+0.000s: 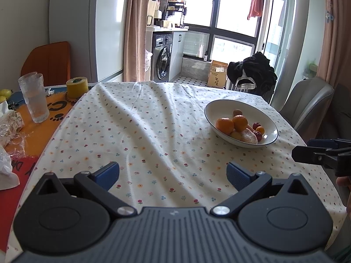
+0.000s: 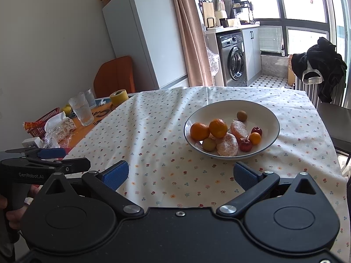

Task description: Organize fruits

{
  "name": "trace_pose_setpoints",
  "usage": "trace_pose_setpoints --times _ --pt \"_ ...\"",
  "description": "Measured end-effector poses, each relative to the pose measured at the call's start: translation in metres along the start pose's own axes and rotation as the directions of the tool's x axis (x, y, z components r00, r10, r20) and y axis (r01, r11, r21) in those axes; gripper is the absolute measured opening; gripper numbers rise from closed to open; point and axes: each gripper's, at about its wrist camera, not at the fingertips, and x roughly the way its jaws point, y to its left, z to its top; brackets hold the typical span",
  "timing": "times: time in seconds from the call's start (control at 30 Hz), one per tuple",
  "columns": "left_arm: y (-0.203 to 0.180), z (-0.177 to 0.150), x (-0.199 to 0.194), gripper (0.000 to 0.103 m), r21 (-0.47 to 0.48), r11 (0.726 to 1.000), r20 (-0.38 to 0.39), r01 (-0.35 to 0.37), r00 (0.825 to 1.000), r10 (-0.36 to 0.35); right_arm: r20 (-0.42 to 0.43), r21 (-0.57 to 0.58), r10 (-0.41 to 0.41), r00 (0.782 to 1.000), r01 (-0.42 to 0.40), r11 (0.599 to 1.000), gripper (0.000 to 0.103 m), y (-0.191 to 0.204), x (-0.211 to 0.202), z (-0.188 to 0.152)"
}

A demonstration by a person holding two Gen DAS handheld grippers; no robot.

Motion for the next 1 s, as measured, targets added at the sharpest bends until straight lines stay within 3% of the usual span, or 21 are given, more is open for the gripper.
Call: trace_pose_setpoints --times 1.0 --pt "0.002 0.001 -0.001 0.103 0.003 1.000 -0.004 -0.005 1.000 0.005 -0.043 -0.019 0.022 0.999 -0.023 1.000 0.103 0.010 0.002 -0.002"
